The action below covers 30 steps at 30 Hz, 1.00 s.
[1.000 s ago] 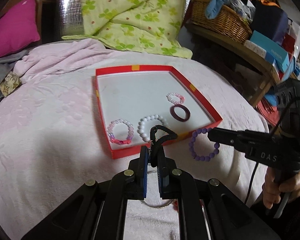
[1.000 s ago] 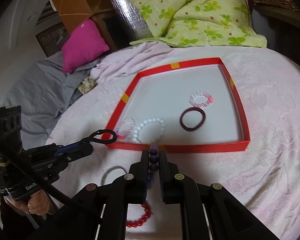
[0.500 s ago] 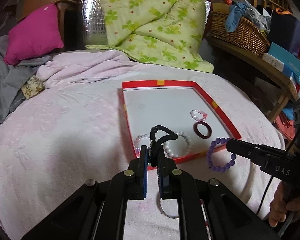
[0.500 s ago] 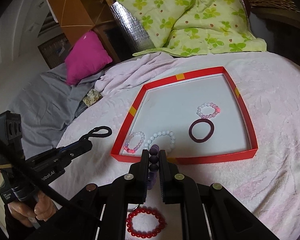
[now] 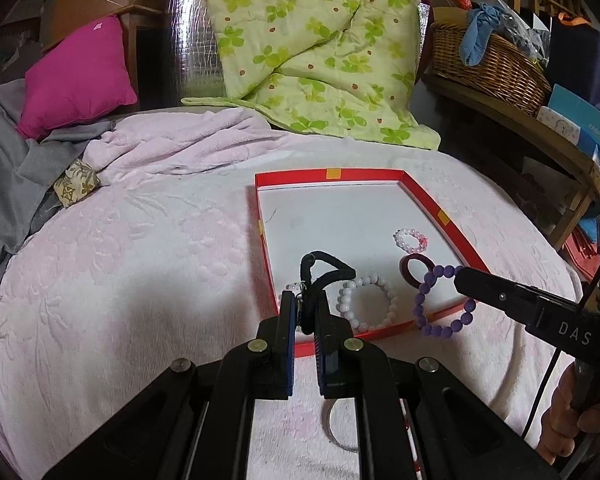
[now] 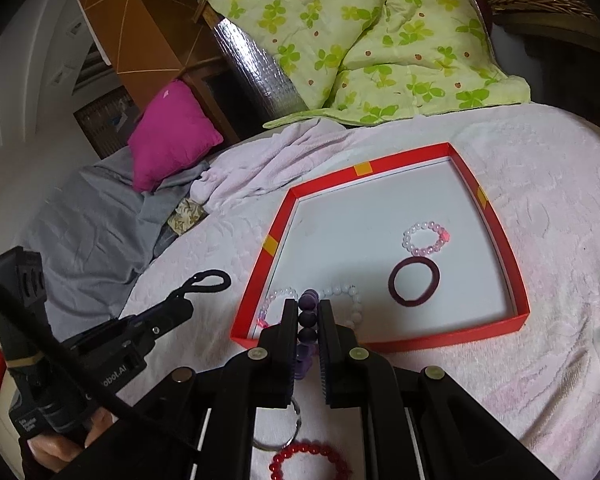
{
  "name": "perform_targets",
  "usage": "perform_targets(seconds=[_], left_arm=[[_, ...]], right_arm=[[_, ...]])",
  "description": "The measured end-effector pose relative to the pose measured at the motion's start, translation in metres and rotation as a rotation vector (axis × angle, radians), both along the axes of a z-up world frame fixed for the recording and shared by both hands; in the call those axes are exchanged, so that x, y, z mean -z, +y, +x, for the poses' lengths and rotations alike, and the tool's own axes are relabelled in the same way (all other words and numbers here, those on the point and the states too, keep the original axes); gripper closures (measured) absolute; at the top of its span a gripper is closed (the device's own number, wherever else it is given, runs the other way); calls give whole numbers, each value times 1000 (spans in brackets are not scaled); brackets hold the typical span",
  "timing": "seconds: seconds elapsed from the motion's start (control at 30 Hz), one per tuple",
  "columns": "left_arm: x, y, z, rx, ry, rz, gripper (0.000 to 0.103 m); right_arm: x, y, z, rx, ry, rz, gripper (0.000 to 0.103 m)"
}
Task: Organize jewelry
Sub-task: 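Carry the black cord into the tray with the left tool while the right tool carries the purple bracelet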
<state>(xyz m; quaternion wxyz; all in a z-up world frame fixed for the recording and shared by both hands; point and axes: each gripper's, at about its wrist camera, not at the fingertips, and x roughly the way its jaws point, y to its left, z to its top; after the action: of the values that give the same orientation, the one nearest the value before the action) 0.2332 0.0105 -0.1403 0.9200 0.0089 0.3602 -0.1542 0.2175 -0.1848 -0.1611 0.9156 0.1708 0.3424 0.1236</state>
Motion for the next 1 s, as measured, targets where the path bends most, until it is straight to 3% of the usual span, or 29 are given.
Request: perform_targets(seconds=[0.37,0.7,1.0], left_arm=[[3,-14,14,-4,2,13,94],[11,-28,33,-18,-3,54,94],[16,-32,65,-16,40,25,94]], right_arm=[[-5,-8,26,57,-20,25,92],[5,-28,58,119,17,111,92],[17,-39,96,147,56,181,92]])
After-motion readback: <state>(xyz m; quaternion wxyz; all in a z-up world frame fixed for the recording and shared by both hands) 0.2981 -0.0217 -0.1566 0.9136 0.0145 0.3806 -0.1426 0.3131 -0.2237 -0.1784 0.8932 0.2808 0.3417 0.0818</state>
